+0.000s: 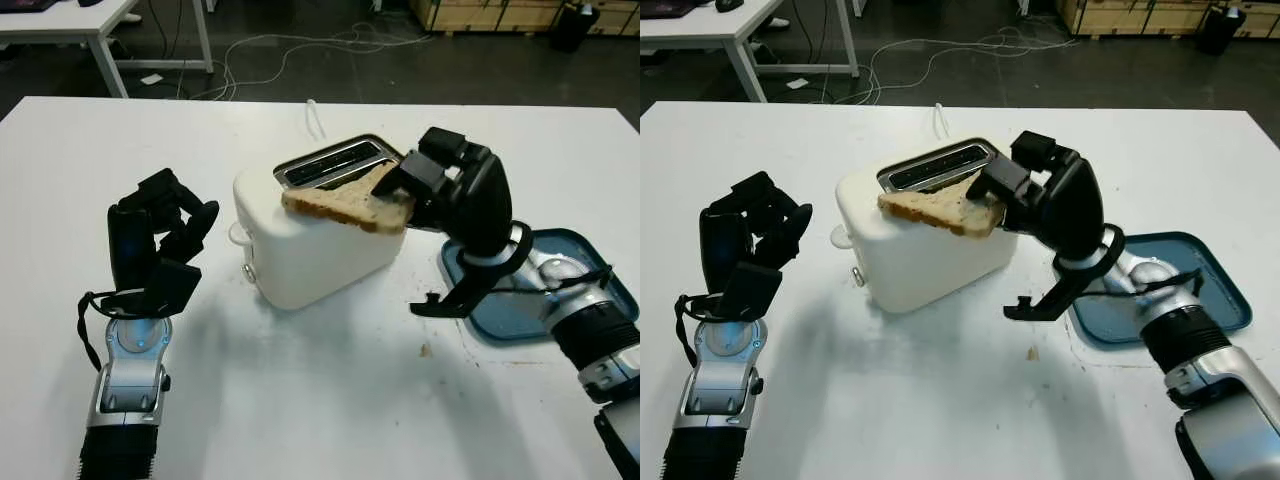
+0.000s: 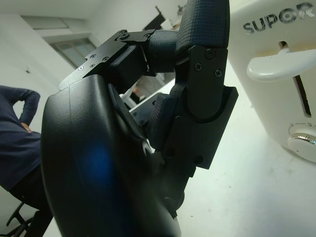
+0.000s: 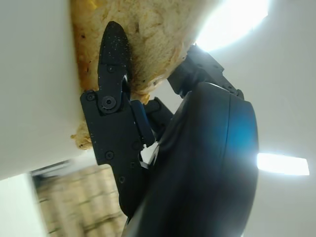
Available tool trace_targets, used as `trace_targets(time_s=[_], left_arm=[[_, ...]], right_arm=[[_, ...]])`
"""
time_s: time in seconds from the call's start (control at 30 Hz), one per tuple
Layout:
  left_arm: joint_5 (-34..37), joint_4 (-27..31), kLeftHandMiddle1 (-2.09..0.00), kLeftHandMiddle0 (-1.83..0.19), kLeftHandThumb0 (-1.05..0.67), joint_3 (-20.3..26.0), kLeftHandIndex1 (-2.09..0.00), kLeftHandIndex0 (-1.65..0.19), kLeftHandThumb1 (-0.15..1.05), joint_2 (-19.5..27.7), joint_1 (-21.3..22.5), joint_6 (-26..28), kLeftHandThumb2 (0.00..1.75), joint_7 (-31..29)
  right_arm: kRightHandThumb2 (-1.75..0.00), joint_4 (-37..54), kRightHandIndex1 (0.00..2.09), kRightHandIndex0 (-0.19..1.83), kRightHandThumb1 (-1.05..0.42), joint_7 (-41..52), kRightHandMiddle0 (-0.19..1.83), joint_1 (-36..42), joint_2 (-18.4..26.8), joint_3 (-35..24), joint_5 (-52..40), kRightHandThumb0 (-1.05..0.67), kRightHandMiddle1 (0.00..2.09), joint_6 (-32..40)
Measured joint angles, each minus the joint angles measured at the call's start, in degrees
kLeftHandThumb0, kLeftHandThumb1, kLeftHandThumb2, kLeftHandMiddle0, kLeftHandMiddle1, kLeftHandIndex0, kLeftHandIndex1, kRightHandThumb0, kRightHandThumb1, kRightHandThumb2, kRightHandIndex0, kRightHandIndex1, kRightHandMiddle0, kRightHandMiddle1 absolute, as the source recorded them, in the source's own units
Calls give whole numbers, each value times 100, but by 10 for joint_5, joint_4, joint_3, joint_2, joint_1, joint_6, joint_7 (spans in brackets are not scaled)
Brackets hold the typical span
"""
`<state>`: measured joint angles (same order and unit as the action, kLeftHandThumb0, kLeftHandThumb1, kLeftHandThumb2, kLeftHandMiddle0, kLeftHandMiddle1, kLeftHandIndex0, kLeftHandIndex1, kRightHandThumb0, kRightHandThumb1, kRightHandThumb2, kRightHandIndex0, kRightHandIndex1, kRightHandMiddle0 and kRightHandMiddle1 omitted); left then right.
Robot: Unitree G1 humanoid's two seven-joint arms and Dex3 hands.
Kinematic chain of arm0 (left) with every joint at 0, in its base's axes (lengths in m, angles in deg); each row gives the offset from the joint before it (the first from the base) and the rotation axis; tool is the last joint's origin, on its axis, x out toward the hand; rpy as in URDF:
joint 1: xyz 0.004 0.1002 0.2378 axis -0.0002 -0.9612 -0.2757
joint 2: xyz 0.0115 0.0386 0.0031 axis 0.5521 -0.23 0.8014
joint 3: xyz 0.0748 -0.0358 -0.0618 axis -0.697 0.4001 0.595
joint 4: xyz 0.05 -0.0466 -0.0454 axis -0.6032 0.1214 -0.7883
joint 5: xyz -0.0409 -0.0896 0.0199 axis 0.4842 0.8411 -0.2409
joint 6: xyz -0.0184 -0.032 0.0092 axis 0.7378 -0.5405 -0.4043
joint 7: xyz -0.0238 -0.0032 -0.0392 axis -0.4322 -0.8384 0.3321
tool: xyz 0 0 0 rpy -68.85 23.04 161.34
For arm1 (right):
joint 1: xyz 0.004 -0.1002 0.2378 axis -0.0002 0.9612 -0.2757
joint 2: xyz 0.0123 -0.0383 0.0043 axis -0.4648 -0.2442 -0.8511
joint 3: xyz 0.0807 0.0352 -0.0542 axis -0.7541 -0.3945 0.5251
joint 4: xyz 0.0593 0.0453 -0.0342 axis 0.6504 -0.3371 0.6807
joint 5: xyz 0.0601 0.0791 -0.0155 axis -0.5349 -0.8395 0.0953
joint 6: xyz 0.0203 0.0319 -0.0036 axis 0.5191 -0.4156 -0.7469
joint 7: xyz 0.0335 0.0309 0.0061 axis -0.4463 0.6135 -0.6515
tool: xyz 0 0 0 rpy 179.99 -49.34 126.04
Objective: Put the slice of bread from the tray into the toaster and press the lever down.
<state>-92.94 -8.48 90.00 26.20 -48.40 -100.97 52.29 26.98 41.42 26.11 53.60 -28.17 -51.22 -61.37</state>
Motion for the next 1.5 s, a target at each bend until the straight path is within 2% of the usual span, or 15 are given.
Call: trace_targets(time_s=[0.03, 0.13, 0.3, 0.43, 0.63, 0.9, 1.23, 1.5], left_arm=[[0, 0, -165, -130, -78, 0, -167, -104, 92, 0, 0, 0, 35, 0], [0, 0, -165, -130, -78, 0, -168, -105, 92, 0, 0, 0, 35, 0], [0, 0, -165, -130, -78, 0, -168, -104, 92, 0, 0, 0, 34, 0], [0, 0, -166, -131, -78, 0, -168, -105, 92, 0, 0, 0, 34, 0], [0, 0, -165, -130, -77, -1, -168, -104, 92, -1, 0, 0, 35, 1], [0, 0, -164, -130, -78, -1, -166, -105, 92, -1, 0, 0, 34, 1], [-1, 0, -165, -130, -78, -1, -167, -104, 92, -1, 0, 0, 35, 1], [0, -1, -165, -130, -78, -1, -167, -104, 92, -1, 0, -2, 34, 1]], right_arm=[[-64, 11, 175, 100, -92, 48, 67, 0, 3, -4, -34, -49, 168, 2], [-59, 47, 175, 101, -92, 199, 66, 0, 9, -18, -143, -45, 174, 27], [-55, 91, 175, 102, -92, 455, 67, -23, 9, -62, -312, -46, 175, 120], [-53, 105, 175, 102, -92, 551, 68, -63, 6, -96, -333, -45, 175, 185], [-49, 116, 175, 103, -92, 603, 69, -85, 1, -106, -261, -44, 175, 248], [-45, 120, 175, 103, -92, 656, 71, -136, -1, -105, -176, -39, 175, 291], [-36, 106, 175, 111, -92, 670, 80, -167, -15, -86, -103, -38, 175, 277], [-38, 77, 175, 111, -92, 671, 79, -216, -17, -68, -65, -41, 175, 220]])
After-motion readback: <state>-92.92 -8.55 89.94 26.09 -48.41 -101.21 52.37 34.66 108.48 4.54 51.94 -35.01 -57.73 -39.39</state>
